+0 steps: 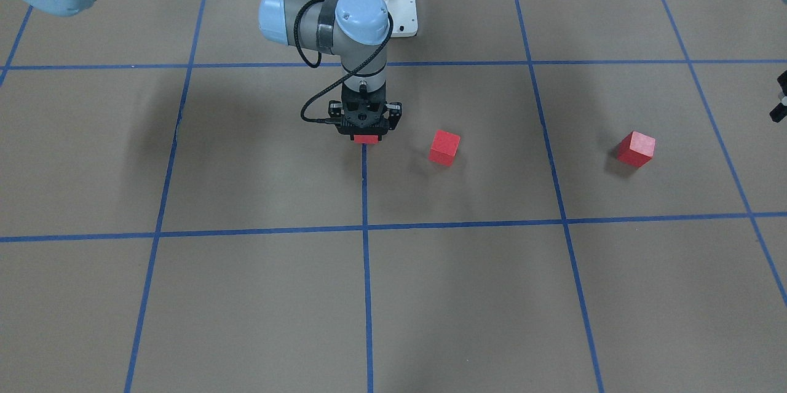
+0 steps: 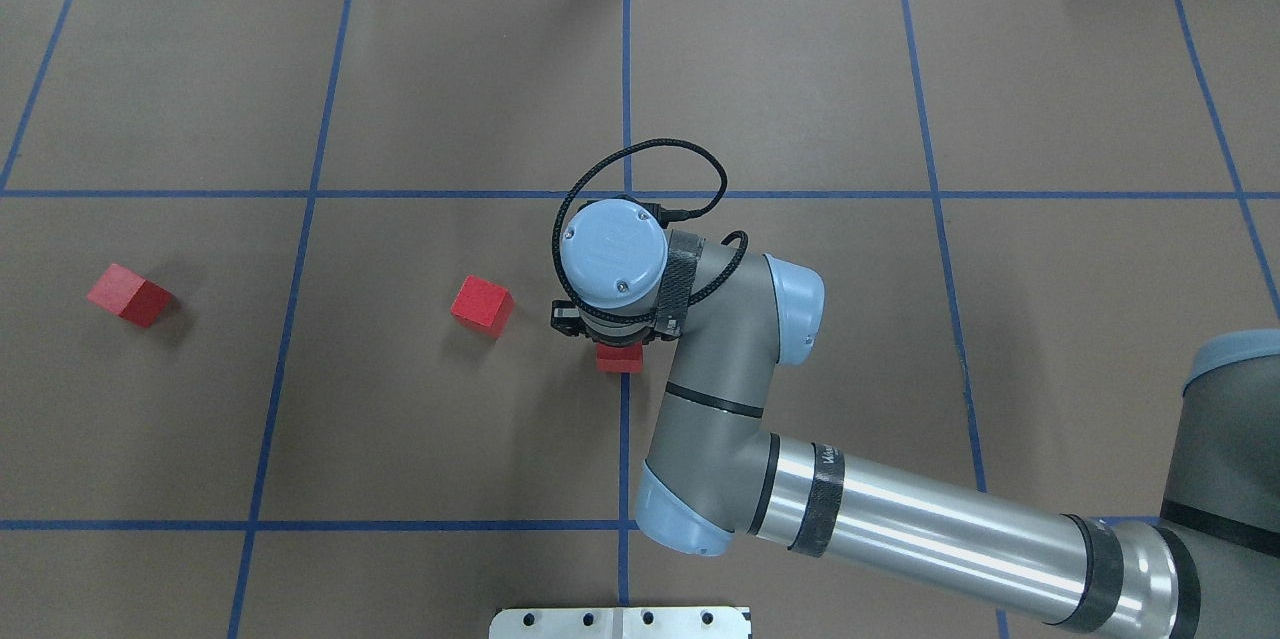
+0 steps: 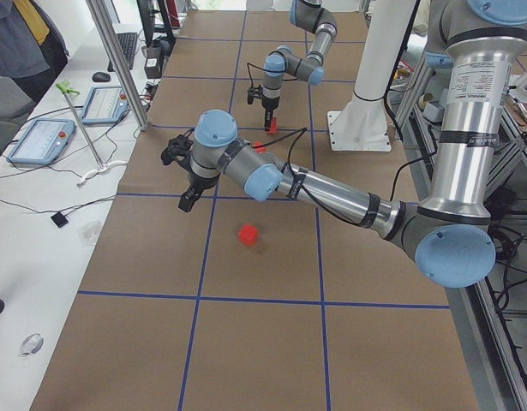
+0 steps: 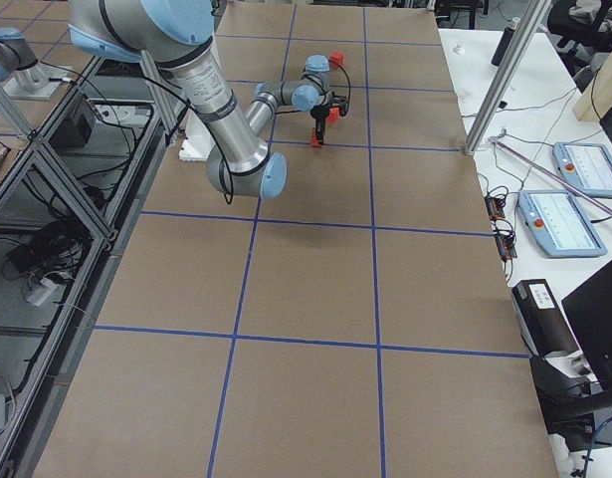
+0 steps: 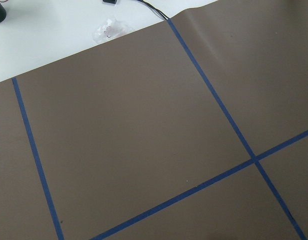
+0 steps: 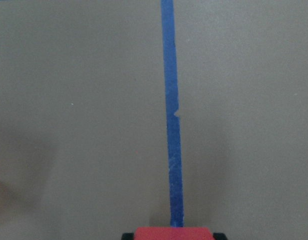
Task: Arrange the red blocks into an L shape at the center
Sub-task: 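Carry the red cube with the right gripper to the table center, then open the right gripper to release the cube at center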
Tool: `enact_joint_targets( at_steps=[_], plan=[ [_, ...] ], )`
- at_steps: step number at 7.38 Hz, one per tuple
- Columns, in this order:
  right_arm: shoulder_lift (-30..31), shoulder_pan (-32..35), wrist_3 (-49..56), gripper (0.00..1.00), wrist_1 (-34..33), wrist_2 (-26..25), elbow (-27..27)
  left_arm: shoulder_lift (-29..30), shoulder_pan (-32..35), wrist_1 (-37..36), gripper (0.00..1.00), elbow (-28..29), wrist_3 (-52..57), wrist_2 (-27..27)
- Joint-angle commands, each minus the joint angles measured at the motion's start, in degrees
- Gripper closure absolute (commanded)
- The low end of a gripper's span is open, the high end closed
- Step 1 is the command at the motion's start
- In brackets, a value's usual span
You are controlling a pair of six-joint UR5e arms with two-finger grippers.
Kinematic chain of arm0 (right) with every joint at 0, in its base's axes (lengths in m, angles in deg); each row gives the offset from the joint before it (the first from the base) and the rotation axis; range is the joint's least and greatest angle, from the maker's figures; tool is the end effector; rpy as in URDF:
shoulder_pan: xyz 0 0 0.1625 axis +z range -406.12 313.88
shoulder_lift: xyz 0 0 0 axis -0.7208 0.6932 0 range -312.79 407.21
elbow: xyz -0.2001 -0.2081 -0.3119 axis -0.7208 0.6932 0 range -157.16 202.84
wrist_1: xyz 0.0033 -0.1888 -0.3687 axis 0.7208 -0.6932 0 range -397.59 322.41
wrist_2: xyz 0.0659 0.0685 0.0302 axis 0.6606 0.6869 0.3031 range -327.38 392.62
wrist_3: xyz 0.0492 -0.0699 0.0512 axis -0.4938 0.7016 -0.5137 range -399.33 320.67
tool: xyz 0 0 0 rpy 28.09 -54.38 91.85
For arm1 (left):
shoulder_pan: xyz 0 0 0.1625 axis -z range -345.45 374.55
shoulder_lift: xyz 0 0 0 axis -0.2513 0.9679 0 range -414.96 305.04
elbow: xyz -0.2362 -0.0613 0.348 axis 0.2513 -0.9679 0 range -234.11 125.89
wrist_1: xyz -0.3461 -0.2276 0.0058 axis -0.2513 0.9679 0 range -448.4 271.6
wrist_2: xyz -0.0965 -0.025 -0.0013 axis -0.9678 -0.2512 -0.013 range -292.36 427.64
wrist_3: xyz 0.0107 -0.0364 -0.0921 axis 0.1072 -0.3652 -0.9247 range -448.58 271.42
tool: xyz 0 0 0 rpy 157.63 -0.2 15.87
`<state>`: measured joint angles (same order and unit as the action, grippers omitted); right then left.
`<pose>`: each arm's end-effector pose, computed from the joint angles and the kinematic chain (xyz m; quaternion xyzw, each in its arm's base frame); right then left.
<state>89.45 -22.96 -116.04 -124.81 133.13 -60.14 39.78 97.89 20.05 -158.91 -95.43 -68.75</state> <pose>-0.6458 -0.4014 0.1946 0.0346 -0.3772 0.0457 0.9243 0.0003 -0.5292 0.4477 0.2533 0.4050 0.1268 0.8693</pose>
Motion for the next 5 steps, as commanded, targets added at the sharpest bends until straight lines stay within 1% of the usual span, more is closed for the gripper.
enact_joint_targets(
  at_steps=[1,3,4,5],
  plan=[
    [-0.05,-0.48,-0.01,0.0,0.12,-2.15,0.01,0.0,-0.02,0.0,0.0,0.04,0.0,-0.02],
    [-0.75,-0.23,0.25,0.0,-0.31,-2.16,-1.03,0.09,-0.02,0.0,0.0,0.12,0.0,0.07],
    [-0.93,1.87,0.86,0.0,-0.58,-1.47,-2.96,0.17,-0.02,0.0,0.0,0.04,-0.18,-0.02],
    [-1.28,6.06,2.69,0.0,-3.89,1.76,-5.24,0.52,-0.02,0.0,0.0,-0.05,-1.05,-0.02]
  ],
)
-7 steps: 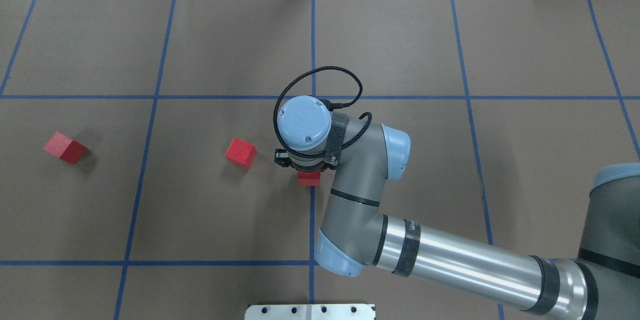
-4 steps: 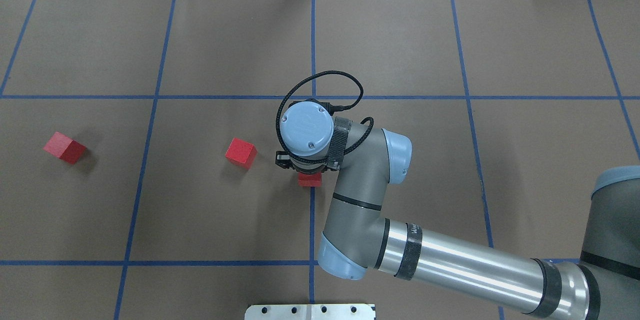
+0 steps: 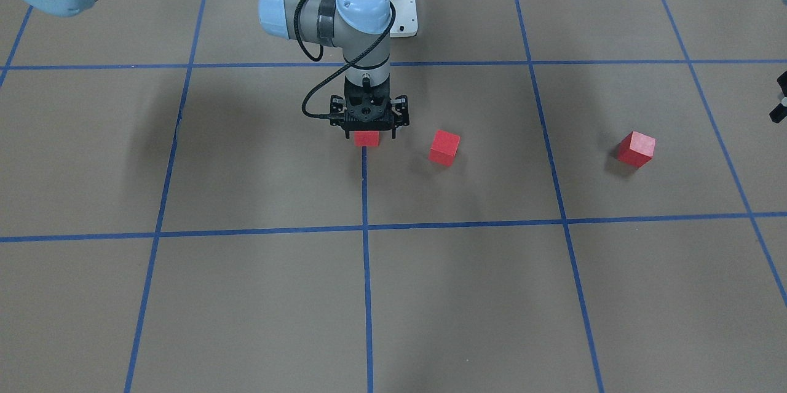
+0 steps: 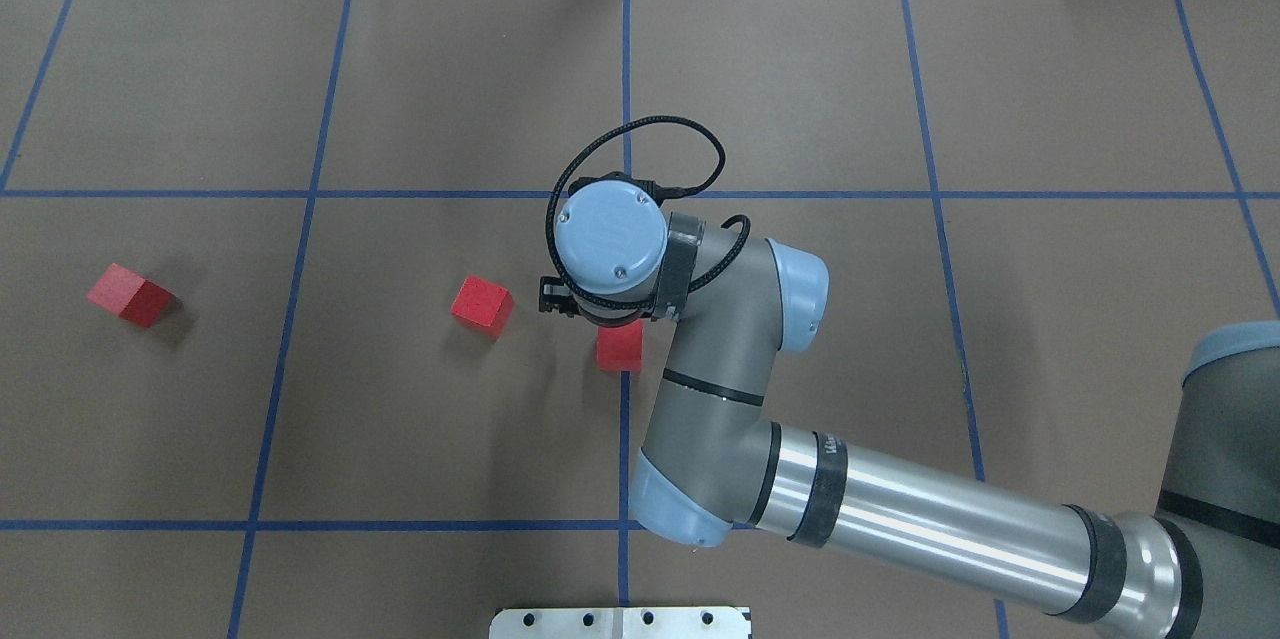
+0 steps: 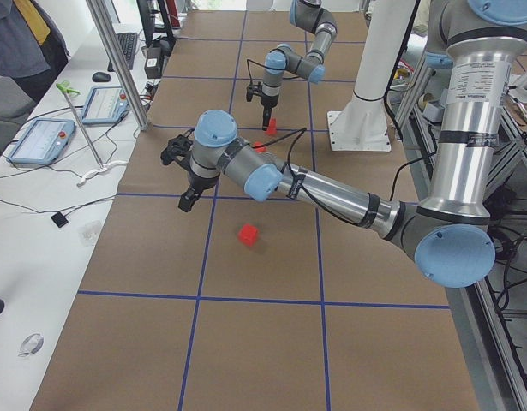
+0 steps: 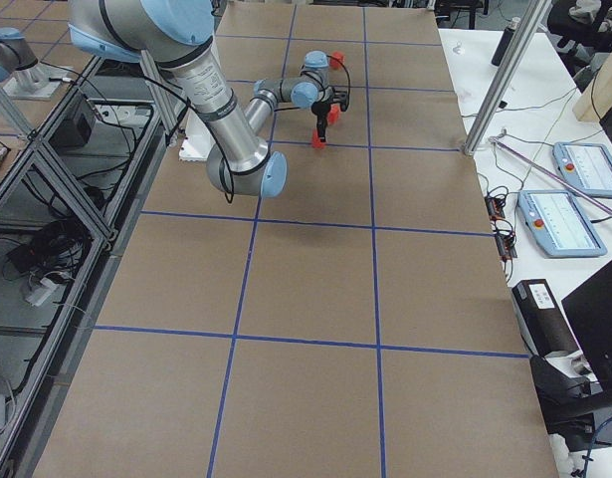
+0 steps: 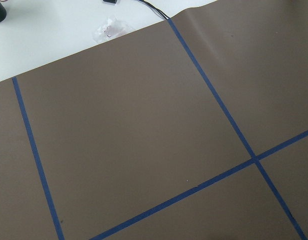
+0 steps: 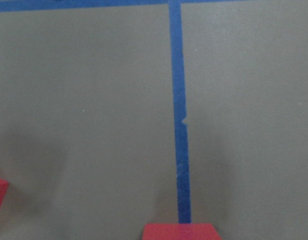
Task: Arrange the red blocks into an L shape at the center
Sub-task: 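Raise the right gripper away while the left arm reaches toward the middle red cube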
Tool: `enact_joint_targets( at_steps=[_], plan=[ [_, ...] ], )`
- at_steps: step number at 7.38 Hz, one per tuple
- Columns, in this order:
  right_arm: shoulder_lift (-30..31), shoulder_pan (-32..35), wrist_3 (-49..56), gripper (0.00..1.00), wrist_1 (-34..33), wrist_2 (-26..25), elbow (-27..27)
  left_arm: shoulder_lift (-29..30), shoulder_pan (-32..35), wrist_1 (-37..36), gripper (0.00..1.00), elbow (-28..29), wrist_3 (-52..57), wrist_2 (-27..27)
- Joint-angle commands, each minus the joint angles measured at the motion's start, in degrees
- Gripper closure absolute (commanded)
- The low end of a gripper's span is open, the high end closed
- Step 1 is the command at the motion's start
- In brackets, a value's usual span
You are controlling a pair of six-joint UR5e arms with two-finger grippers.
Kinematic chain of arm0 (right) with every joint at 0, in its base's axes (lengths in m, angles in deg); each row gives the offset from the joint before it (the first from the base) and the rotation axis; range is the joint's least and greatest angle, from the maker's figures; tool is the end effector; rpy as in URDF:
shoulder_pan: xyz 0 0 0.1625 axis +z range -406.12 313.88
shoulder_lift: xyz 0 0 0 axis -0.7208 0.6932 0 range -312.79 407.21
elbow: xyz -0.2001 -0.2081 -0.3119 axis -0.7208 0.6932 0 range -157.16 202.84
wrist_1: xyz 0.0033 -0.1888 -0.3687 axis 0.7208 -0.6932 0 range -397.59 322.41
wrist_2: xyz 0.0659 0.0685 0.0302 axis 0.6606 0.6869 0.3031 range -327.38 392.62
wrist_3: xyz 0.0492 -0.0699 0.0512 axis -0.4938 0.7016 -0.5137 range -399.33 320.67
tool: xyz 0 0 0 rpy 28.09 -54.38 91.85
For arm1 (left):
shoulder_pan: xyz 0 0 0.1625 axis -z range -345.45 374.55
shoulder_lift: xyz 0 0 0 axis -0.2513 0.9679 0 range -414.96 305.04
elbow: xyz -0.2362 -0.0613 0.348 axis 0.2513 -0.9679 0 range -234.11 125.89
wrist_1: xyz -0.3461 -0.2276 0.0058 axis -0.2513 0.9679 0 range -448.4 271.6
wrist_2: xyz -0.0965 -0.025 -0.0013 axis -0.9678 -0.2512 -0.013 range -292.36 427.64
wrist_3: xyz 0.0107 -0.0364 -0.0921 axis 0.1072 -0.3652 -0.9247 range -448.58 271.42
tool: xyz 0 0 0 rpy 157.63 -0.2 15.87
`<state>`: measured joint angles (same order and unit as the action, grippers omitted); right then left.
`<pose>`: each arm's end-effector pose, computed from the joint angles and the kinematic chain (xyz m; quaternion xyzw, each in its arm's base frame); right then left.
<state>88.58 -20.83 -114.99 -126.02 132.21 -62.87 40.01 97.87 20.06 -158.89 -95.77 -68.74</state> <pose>-0.6187 -0.4214 0.1660 0.0593 -0.3917 0.0551 0.9165 0.0006 -0.5304 0.4458 0.2537 0.4057 0.1250 0.8691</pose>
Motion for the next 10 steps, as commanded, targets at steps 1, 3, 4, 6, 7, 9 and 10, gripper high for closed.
enact_joint_targets(
  at_steps=[1,3,4,6,7,9,10],
  plan=[
    [-0.41,9.2,5.66,0.0,-6.1,7.41,-4.97,0.74,0.0,0.09,0.0,-0.86,-3.07,-0.03],
    [0.72,20.54,16.45,0.0,-8.07,16.03,-5.43,1.09,-4.44,2.09,0.0,-2.1,-7.73,0.06],
    [2.73,25.55,22.95,0.0,-8.25,19.29,-5.43,2.75,-9.7,5.5,0.0,-1.93,-13.41,0.41],
    [9.13,33.48,36.3,0.0,-8.16,22.56,-6.92,8.97,-20.42,6.06,0.0,-1.75,-24.48,1.19],
    [13.61,36.99,41.77,0.0,-8.16,24.84,-9.28,11.61,-26.31,6.06,0.0,-1.92,-28.45,9.82],
    [20.04,41.76,51.36,0.0,-8.16,27.32,-11.41,15.31,-37.4,5.63,0.0,-0.35,-32.0,19.2],
    [21.9,42.82,53.49,0.0,-7.99,27.41,-11.5,16.03,-39.18,5.54,0.0,0.35,-35.23,19.39]
  ],
)
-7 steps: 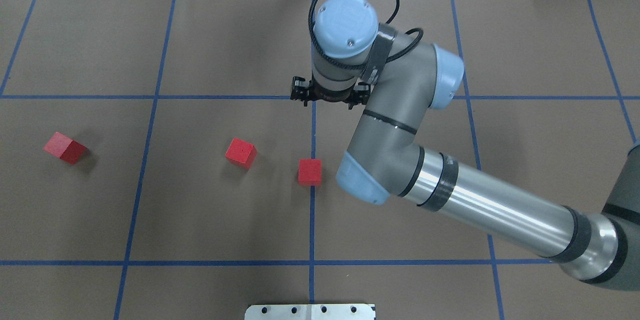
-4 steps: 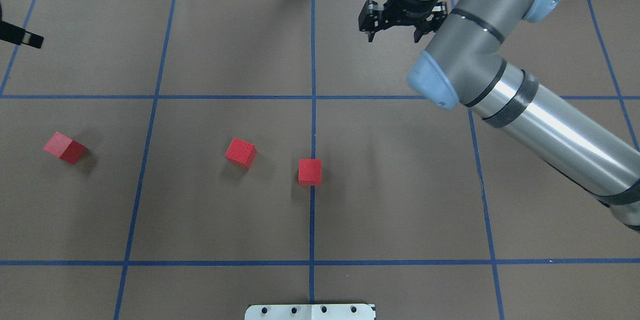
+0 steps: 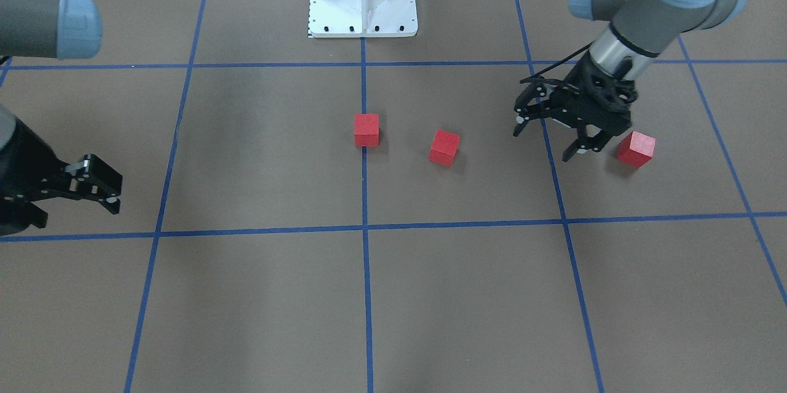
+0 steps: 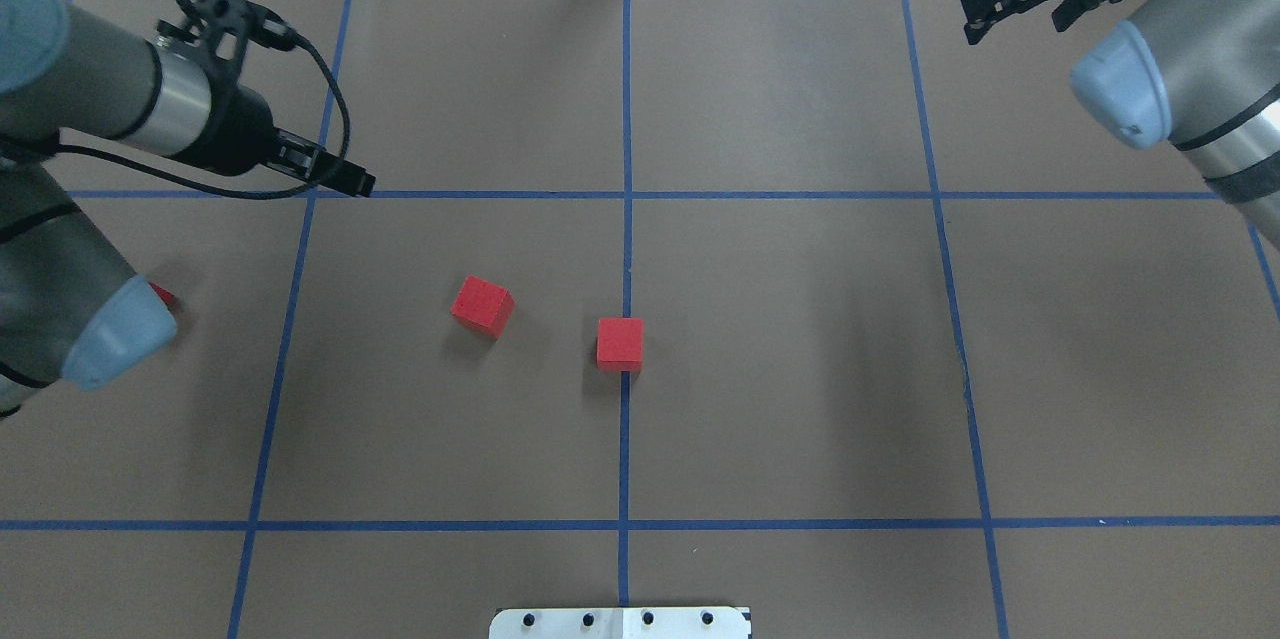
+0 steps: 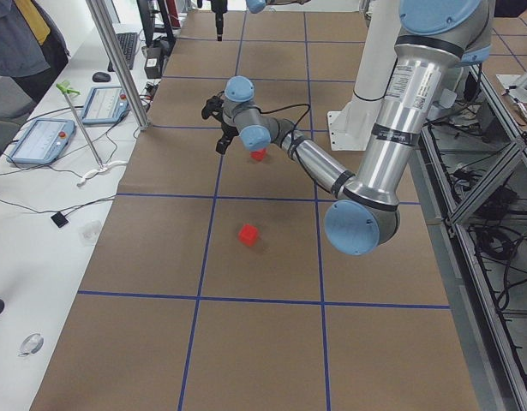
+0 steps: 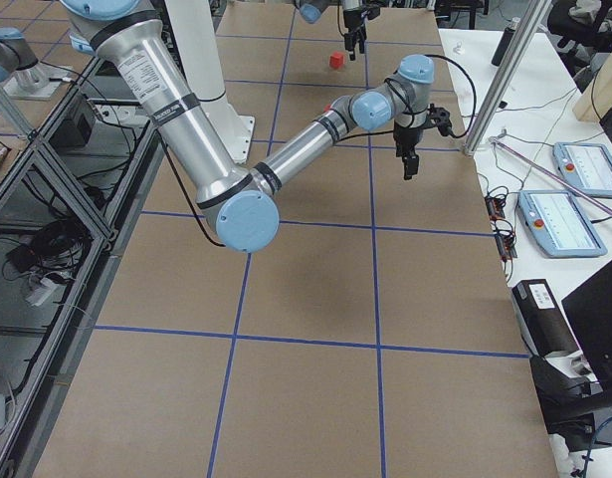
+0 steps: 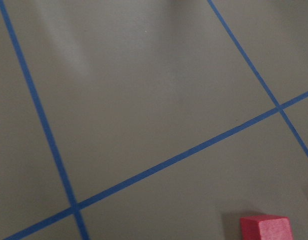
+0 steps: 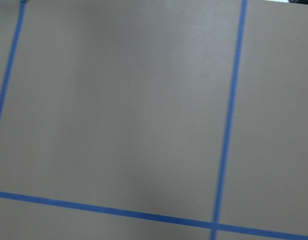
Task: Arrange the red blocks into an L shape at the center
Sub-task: 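Raise the right gripper away while the left arm reaches toward the middle red cube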
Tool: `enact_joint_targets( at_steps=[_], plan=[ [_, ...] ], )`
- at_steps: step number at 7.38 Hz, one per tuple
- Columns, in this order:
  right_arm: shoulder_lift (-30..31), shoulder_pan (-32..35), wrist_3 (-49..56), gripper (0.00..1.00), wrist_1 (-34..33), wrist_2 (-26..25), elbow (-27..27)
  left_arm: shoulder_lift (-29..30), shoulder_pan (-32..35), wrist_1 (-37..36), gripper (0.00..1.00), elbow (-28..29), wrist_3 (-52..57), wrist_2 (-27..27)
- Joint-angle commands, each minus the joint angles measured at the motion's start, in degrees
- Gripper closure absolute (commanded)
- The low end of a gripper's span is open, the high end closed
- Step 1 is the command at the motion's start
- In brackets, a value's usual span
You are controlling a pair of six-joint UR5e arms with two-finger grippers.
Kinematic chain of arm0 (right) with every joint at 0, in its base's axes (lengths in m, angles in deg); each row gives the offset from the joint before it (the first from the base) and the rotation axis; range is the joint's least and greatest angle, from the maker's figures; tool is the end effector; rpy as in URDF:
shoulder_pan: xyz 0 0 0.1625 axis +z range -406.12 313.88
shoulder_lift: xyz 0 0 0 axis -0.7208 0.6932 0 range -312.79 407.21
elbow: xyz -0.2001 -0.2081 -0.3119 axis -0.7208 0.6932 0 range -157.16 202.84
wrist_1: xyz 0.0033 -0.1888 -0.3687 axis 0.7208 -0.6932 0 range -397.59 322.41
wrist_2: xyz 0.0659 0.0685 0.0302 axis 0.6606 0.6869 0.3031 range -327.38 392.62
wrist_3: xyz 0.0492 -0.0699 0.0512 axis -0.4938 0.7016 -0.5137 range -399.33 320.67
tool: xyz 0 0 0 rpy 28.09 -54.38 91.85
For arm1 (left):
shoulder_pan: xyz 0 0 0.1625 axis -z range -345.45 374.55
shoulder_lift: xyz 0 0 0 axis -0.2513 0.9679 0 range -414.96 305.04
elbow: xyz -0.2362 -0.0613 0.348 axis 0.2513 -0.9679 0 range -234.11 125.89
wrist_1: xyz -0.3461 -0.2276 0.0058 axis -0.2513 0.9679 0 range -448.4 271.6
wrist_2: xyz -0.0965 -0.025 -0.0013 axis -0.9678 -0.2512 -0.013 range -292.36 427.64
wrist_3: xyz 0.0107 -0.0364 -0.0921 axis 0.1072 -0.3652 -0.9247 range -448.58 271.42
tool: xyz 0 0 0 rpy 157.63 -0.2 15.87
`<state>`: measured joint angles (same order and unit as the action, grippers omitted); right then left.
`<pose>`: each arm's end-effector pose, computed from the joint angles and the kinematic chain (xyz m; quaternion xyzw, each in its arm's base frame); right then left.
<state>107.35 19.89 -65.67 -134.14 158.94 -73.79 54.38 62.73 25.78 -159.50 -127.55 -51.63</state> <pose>-0.1978 -0.6272 0.3176 0.0941 -0.3768 -0.0617 0.9194 0.3298 -0.4953 0.2996 0.2198 0.4759 0.1452 0.8391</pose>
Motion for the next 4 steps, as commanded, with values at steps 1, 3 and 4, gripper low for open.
enact_joint_targets(
  at_steps=[1,3,4],
  plan=[
    [4.62,3.06,6.72,0.0,0.4,1.03,-0.58,4.18,-5.97,-0.54,0.0,2.71,-7.04,2.98],
    [4.9,3.25,7.01,0.0,0.4,1.39,-0.49,5.53,-8.52,-0.54,0.0,7.55,-9.34,7.96],
    [4.82,3.16,7.01,0.0,0.4,1.47,-0.49,4.74,-8.8,0.33,0.0,6.87,-8.93,8.61]
  ],
)
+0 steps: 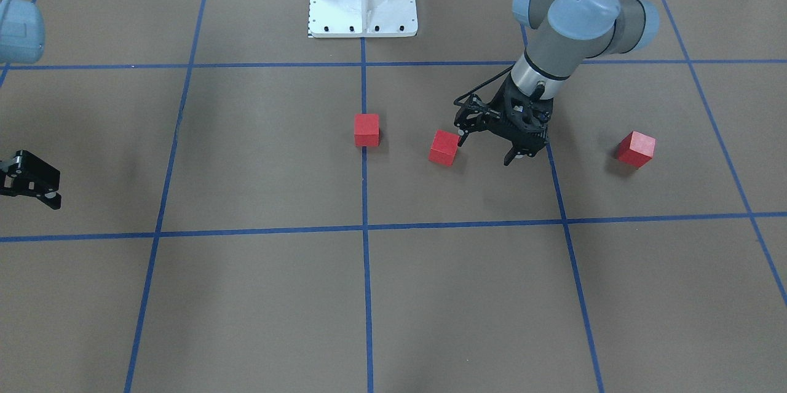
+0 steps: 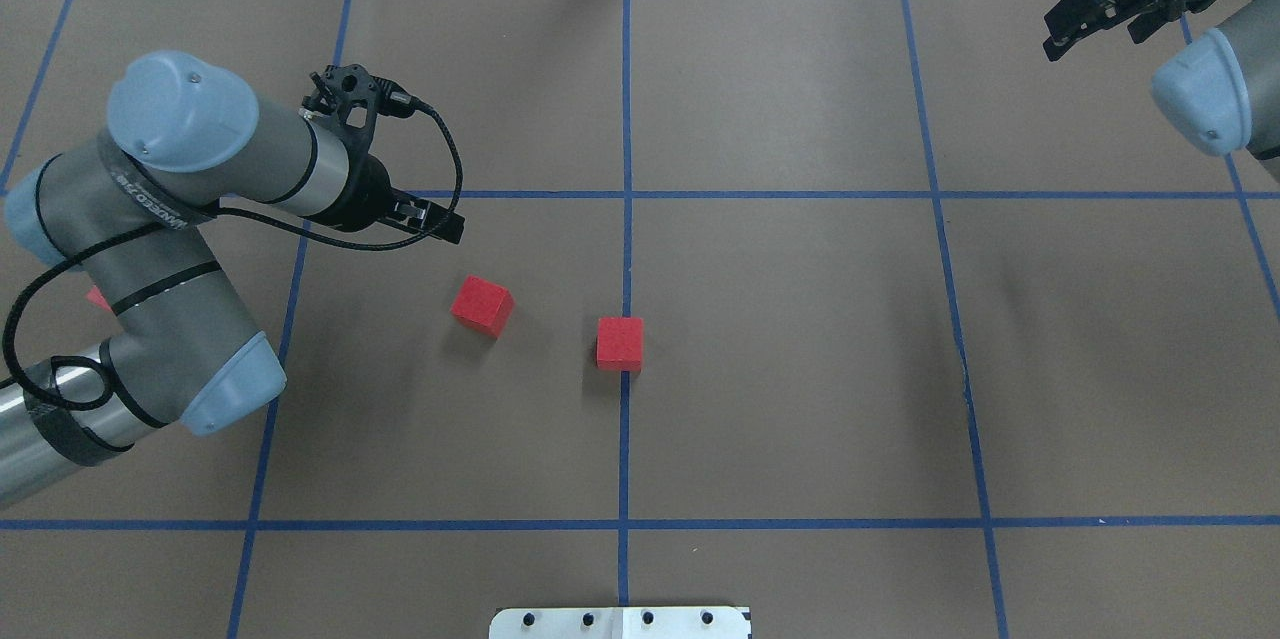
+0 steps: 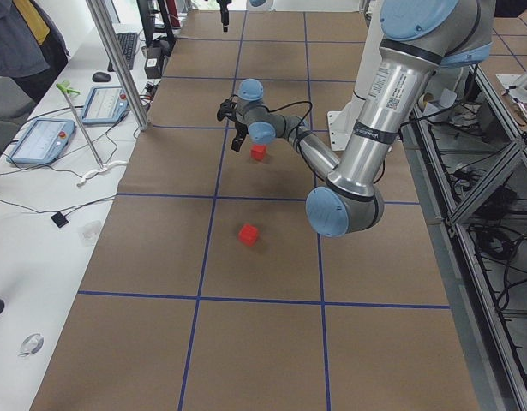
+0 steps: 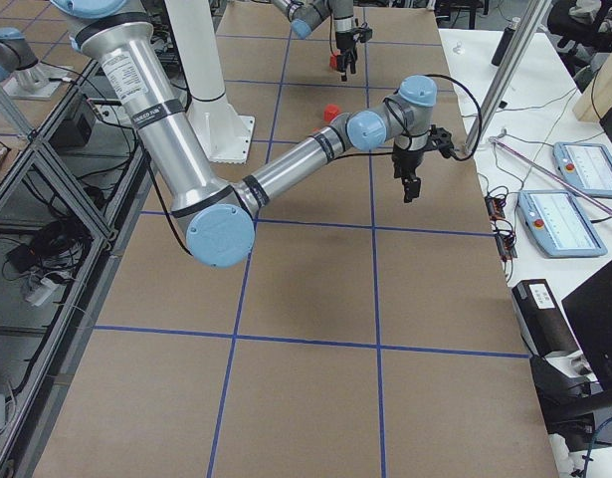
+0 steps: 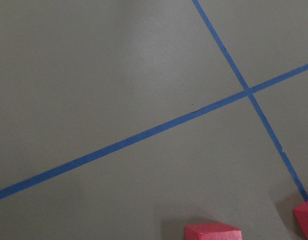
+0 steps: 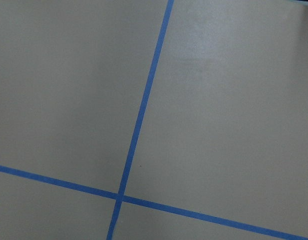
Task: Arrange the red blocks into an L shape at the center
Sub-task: 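Raise the right gripper away while the left arm reaches toward the middle red cube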
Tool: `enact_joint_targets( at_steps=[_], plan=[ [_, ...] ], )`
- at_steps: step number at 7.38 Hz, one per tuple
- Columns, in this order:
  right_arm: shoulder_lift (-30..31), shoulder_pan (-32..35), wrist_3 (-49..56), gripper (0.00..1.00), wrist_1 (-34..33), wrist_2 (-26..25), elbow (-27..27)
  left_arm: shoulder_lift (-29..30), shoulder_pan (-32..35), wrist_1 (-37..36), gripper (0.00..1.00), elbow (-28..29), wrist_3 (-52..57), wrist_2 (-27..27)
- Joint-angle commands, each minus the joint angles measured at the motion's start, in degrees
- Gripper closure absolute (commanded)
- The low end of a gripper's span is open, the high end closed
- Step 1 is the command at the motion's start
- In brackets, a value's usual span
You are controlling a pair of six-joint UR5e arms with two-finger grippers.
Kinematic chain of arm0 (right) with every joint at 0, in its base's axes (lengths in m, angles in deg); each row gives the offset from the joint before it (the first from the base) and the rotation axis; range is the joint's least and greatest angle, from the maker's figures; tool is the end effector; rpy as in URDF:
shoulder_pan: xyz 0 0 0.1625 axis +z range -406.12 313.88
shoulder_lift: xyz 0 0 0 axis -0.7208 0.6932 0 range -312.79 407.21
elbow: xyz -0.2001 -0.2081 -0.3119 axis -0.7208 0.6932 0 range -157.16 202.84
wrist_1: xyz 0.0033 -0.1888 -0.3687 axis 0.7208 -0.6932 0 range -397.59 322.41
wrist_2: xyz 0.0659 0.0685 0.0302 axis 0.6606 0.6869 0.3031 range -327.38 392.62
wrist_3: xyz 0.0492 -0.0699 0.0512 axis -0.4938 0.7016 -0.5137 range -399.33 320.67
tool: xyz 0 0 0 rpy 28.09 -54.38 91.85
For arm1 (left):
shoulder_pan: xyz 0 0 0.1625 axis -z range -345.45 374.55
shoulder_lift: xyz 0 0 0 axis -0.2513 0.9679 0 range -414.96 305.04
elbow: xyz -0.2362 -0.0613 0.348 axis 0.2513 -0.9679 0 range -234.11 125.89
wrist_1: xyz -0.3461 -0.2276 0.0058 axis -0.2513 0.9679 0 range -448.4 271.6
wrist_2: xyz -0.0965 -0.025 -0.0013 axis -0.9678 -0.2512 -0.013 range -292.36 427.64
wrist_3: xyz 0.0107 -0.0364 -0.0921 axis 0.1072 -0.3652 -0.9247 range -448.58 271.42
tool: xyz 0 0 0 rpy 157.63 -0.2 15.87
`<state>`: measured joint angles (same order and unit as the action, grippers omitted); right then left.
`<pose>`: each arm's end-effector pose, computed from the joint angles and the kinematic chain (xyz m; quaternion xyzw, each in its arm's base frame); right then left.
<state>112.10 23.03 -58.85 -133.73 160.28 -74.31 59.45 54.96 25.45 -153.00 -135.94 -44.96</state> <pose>-0.1588 -0.6204 0.3649 0.0922 -0.3689 -0.0837 0.9211 0.4218 -0.4838 0.3003 0.1821 0.4653 0.1105 0.8592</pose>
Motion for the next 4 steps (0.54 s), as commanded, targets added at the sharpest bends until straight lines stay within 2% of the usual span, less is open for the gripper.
enact_joint_targets(
  at_steps=[1,4],
  plan=[
    [0.32,0.11,0.18,0.0,0.08,0.83,-0.06,1.41,-1.03,-0.29,0.0,0.19,-1.32,-0.84],
    [0.76,0.11,-0.08,0.0,0.17,0.75,-0.15,1.69,-5.77,-0.91,0.0,0.54,-2.73,0.01]
  ],
)
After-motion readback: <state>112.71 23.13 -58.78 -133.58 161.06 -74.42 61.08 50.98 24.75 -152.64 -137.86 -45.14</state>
